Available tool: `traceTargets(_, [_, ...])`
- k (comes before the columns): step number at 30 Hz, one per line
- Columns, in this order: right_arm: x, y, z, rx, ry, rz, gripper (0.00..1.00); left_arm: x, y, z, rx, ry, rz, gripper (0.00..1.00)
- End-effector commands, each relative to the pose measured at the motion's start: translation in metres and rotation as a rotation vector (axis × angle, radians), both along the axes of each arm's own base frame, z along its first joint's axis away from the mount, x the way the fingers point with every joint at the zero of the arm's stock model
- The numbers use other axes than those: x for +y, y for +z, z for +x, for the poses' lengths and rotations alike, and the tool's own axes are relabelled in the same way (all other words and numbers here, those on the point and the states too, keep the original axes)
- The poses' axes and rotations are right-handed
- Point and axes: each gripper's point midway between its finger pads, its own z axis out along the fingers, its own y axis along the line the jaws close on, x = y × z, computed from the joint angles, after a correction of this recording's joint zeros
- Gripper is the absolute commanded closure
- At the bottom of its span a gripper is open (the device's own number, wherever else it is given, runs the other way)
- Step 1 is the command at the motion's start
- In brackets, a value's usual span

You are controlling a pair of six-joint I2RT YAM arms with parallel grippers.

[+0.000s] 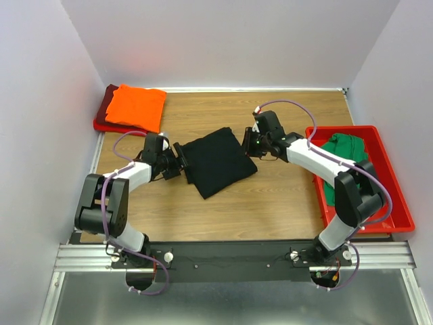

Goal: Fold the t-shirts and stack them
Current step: Neatly place the folded tshirt to the corner

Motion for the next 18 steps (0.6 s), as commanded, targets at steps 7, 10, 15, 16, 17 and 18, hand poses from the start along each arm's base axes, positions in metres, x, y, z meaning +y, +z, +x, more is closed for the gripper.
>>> traceTargets(7, [-0.002,0.001,0.007,-0.018,-0.005,-0.033,0.64,-0.030,-0.026,-0.003,0.071,-0.038,-0.007,0.32])
traceTargets(10, [0.000,0.001,0.008,-0.014,0.001,-0.029,0.64,-0.043,-0.028,0.001,0.080,-0.048,-0.001,0.37])
traceTargets(15, [0.002,0.005,0.010,-0.023,0.003,-0.023,0.64,-0.057,-0.020,0.019,0.048,-0.071,0.010,0.51])
traceTargets(16, [0.002,0.006,0.011,-0.027,0.004,-0.022,0.64,-0.058,-0.016,0.029,0.037,-0.074,0.023,0.62])
traceTargets(17, [0.002,0.007,0.011,-0.029,0.006,-0.023,0.64,-0.051,-0.021,0.030,0.048,-0.080,0.085,0.70])
traceTargets(18, [0.002,0.009,0.012,-0.035,0.006,-0.020,0.64,-0.052,-0.012,0.049,0.017,-0.087,0.116,0.98])
